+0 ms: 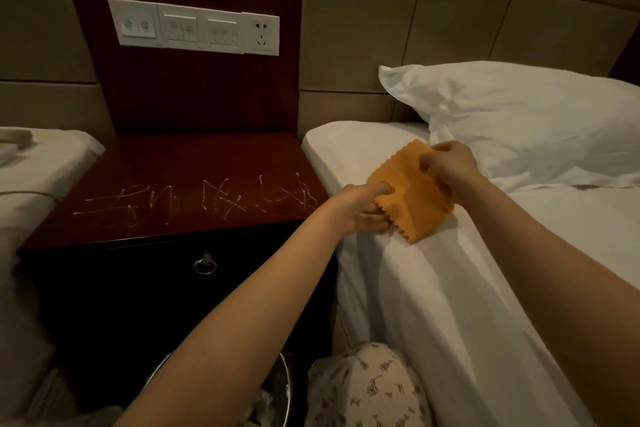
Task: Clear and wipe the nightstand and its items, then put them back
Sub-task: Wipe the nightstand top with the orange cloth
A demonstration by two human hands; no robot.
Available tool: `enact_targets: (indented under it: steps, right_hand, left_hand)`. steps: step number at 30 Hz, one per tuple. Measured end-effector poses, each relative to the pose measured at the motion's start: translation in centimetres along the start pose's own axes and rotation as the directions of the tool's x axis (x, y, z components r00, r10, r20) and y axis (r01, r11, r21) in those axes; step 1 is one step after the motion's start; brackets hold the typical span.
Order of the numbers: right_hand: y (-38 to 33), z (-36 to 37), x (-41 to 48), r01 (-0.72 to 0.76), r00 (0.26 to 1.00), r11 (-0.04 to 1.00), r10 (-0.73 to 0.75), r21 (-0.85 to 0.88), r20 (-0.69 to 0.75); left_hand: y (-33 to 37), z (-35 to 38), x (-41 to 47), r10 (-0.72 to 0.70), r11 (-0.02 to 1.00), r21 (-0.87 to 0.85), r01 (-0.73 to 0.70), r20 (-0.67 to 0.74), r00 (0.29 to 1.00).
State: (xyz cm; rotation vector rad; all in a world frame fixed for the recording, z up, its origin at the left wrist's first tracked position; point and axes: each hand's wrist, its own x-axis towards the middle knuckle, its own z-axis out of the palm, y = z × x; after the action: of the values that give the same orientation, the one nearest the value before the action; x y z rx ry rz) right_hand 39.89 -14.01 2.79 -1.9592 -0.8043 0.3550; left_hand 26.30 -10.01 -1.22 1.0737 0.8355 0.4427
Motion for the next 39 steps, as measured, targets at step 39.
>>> enact_targets:
  steps: [39]
  right_hand:
    - [-20.0, 48.8, 6.3, 0.799, 0.535, 0.577, -0.553, -0.17, 0.639]
  left_hand:
    - [12.5, -47.6, 9.9, 0.517, 0.231, 0.918, 0.323, -0.397, 0.759]
